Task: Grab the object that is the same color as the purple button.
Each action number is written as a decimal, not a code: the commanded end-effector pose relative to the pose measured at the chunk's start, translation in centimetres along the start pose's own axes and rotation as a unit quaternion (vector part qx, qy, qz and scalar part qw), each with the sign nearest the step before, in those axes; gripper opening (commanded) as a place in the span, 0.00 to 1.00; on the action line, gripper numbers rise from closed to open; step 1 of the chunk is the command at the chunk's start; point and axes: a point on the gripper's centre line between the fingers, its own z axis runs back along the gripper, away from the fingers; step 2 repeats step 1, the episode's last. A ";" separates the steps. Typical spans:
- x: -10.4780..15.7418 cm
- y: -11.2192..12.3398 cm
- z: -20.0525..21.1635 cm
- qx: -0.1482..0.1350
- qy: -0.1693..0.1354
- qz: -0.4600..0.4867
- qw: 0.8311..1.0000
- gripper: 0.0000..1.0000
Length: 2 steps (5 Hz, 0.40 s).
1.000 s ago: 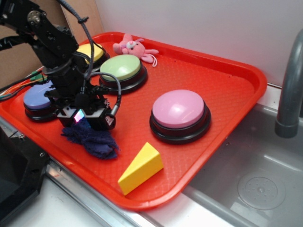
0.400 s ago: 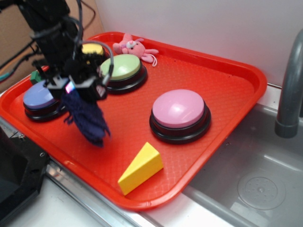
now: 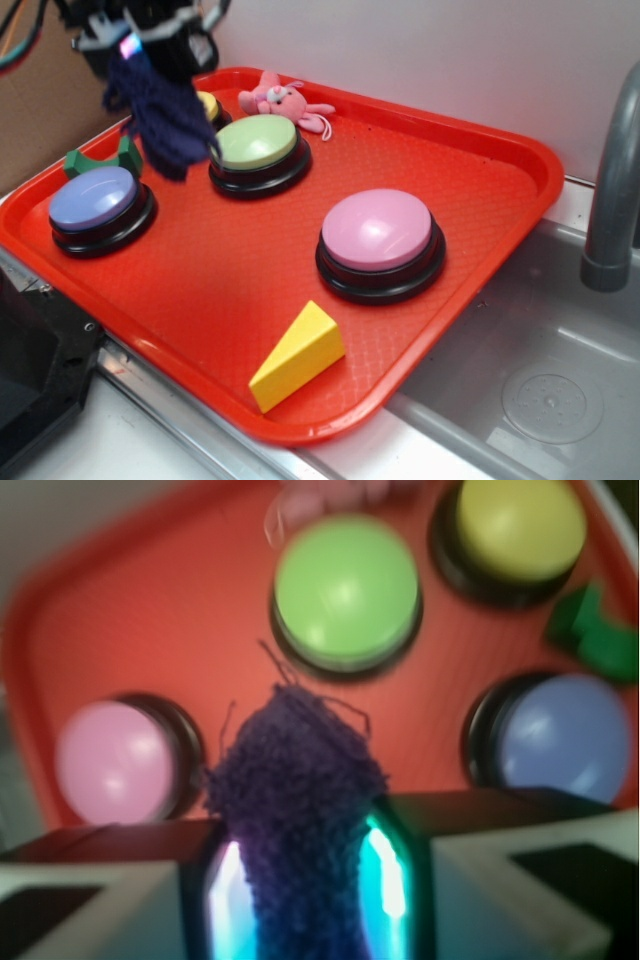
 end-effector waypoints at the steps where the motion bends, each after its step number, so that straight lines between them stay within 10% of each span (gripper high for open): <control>1: 2.2 -0.1 3.7 -0.001 -0.014 0.002 1.000 0.00; 2: 2.2 -0.1 3.7 -0.001 -0.014 0.002 1.000 0.00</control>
